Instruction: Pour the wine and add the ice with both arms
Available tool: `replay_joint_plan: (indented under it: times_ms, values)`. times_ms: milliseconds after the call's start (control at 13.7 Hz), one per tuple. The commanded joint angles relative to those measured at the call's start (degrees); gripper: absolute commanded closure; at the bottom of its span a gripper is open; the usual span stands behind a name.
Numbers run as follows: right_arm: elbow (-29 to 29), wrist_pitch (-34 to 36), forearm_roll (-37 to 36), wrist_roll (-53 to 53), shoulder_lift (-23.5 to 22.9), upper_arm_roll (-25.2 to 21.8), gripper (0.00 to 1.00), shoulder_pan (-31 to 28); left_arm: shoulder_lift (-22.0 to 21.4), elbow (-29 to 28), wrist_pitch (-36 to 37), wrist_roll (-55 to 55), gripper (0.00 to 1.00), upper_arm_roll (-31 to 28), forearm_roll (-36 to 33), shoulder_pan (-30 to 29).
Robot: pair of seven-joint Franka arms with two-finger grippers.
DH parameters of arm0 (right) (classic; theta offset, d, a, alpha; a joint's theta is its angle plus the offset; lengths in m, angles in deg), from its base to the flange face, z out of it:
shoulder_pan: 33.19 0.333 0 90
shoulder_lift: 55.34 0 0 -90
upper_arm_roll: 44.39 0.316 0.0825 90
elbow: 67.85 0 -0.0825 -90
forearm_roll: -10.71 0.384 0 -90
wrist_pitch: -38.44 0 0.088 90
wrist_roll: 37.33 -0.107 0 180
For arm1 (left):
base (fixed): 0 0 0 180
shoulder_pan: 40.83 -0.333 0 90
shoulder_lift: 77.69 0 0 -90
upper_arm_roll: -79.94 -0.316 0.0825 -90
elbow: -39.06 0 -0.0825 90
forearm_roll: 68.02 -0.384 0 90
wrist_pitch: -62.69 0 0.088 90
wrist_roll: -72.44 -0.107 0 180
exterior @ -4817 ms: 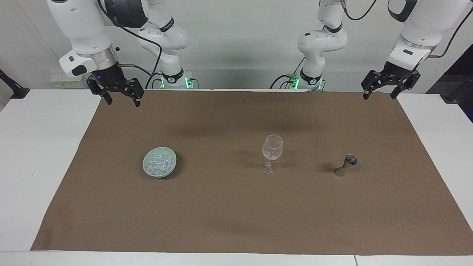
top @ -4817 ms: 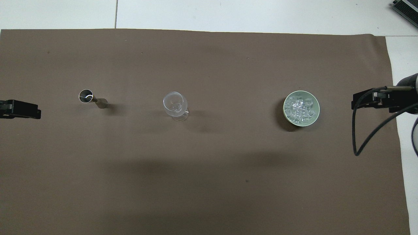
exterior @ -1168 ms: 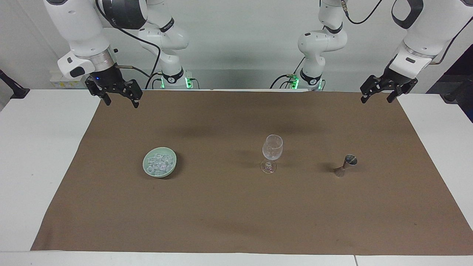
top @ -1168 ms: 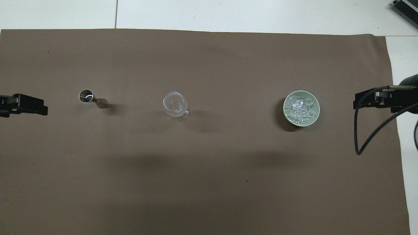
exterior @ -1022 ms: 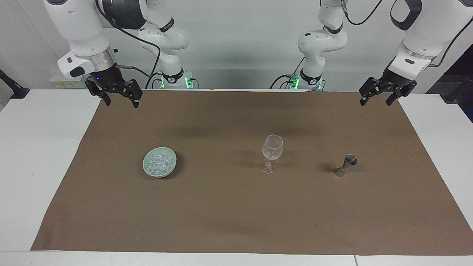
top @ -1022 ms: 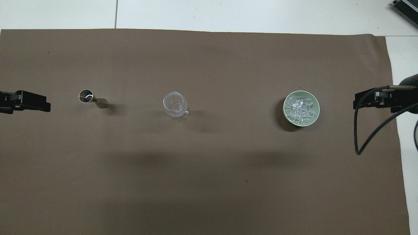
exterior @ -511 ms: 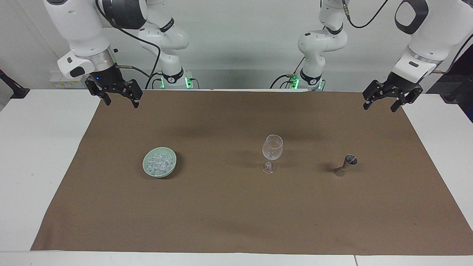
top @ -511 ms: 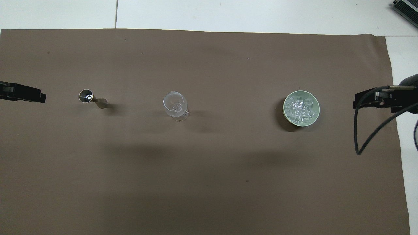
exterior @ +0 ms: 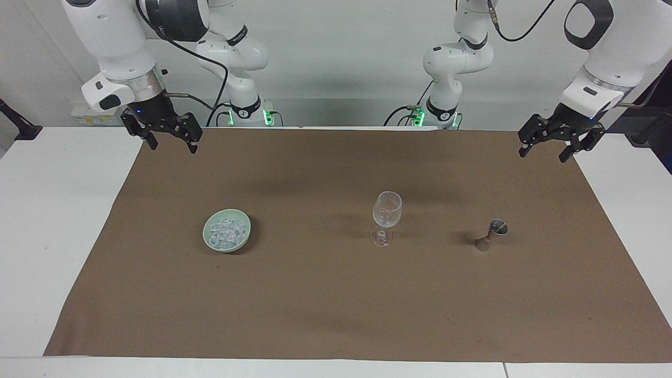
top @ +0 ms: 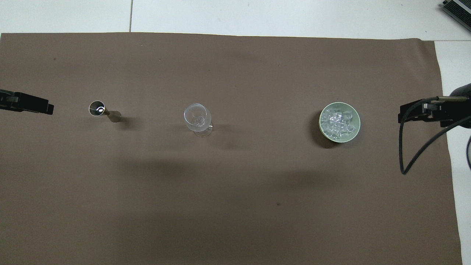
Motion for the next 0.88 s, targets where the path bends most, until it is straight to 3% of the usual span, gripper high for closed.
replay_joint_plan:
  times_ms: [0,219,511,803]
  values:
    - [0.42,-0.16,0.27,0.81,-0.24,0.67,0.00,-1.11,2.95,2.60,0.03,-1.43,0.00,-0.05,-0.22,-0.40]
    - [0.42,-0.16,0.27,0.81,-0.24,0.67,0.00,-1.11,5.58,3.49,-0.05,-3.19,0.00,-0.22,-0.22,-1.29]
    - [0.42,-0.16,0.27,0.81,-0.24,0.67,0.00,-1.11,6.46,3.49,-1.01,-15.03,0.00,-0.22,1.09,-1.90]
    - [0.42,-0.16,0.27,0.81,-0.24,0.67,0.00,-1.11,10.06,2.88,-0.93,-31.28,0.00,-0.22,10.30,-8.57]
